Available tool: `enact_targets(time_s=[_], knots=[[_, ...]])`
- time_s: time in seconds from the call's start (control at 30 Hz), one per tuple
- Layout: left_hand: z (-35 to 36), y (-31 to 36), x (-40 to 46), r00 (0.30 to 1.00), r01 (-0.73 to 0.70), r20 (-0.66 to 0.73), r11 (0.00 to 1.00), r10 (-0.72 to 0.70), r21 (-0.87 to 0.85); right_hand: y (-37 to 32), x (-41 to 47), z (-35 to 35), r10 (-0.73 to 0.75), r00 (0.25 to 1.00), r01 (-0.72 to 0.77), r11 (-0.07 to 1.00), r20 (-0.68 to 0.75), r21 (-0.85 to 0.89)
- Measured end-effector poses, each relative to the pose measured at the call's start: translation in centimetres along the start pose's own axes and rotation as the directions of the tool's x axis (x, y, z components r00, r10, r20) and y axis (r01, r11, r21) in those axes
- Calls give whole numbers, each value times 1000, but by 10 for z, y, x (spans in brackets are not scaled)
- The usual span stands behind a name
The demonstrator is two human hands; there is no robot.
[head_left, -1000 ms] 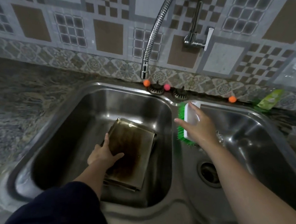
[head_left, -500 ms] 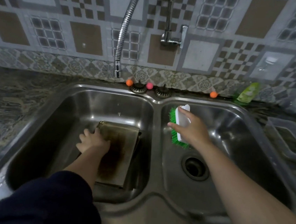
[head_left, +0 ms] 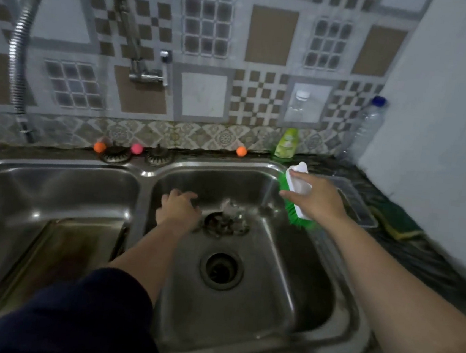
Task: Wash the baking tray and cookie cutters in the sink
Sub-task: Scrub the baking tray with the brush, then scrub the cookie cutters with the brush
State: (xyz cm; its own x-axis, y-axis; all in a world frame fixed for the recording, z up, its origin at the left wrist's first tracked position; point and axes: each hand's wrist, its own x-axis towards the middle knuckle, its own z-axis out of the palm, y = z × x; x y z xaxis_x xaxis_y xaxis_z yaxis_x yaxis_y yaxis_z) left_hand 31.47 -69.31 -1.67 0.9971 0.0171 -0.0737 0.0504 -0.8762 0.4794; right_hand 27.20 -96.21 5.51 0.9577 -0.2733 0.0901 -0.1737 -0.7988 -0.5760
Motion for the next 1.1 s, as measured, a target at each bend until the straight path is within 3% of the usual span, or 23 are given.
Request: enact_targets(time_s=[0.23, 0.47, 0.63, 0.77, 1.0, 1.1], knots=[[88, 9, 28, 984, 87, 156, 996, -84, -12, 82, 48, -41, 91, 992, -103, 982, -84, -160], [148, 19, 61, 989, 87, 117, 996, -85, -10, 120, 70, -4, 40, 999, -44, 966, -19, -256], [168, 11, 77, 985, 60, 161, 998, -60, 4, 123, 73, 0, 48, 998, -56, 976, -43, -212], [178, 15, 77, 987, 52, 156, 999, -51, -2, 120, 71, -3, 49, 998, -57, 956, -33, -287], [189, 21, 59, 949, 35, 304, 984, -88, 175, 117, 70, -3, 82, 996, -83, 953, -16, -291], [189, 25, 44, 960, 56, 259, 981, -104, 184, 115, 68, -4, 87, 996, -90, 953, -22, -290]])
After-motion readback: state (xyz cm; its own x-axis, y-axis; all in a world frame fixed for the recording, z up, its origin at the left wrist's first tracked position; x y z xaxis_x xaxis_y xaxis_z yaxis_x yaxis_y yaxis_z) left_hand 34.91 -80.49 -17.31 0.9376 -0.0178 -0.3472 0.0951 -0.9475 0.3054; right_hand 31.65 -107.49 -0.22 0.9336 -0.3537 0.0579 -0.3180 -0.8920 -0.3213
